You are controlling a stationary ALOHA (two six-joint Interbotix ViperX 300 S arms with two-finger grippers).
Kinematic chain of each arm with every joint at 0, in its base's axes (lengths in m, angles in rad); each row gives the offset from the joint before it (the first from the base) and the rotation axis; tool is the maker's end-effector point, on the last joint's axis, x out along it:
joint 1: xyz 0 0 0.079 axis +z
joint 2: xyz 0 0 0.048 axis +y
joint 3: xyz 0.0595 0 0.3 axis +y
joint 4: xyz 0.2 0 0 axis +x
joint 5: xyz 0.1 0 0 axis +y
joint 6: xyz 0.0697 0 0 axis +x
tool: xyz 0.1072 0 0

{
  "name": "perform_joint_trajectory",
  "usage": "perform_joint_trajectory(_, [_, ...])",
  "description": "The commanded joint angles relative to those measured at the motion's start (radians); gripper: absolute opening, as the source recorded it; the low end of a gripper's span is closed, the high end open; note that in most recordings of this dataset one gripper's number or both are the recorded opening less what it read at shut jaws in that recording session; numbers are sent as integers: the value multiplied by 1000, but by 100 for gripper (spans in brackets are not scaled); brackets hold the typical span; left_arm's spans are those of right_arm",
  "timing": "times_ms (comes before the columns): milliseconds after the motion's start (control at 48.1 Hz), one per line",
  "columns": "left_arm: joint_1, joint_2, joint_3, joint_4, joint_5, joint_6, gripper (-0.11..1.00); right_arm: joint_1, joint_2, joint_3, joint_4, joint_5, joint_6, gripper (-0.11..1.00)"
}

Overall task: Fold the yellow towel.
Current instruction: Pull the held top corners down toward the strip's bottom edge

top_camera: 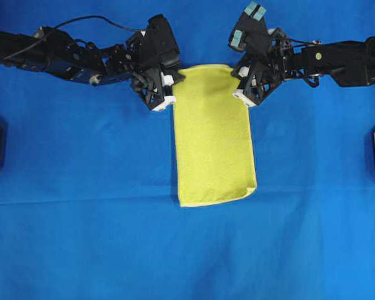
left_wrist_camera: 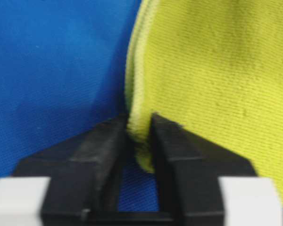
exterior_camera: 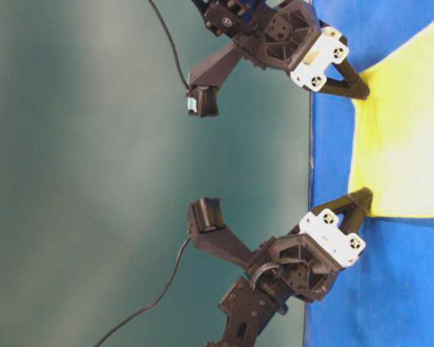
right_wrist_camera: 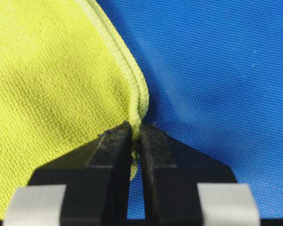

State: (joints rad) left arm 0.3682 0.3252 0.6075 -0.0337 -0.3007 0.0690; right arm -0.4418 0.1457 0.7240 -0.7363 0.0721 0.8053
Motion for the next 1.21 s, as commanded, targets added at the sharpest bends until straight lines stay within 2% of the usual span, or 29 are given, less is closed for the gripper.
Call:
perform_joint_trajectory(0, [2,-12,-12,3,-2,2,14,-5,-14,-3,0,-2,-2,5])
perform_joint_trajectory(83, [2,-12,-12,3,-2,3,8,-3,-15,-3,0,-2,2,5])
perform_joint_trajectory(291, [9,-20,-25,5,0,12,8,-6,-23,-8,2,15,8,5])
perform_joint_trajectory(541, [48,-49,-63,3,20,107,8,-37,-80,-12,0,83,9,5])
perform_joint_trajectory(852, [114,-52,-107,3,43,153,8,-89,-129,-15,-3,91,8,5])
perform_joint_trajectory(998, [101,-81,-107,3,44,155,8,-89,-149,-11,-2,91,8,5])
perform_joint_trajectory(1185, [61,-163,-80,5,81,164,8,-63,-252,2,2,137,9,5])
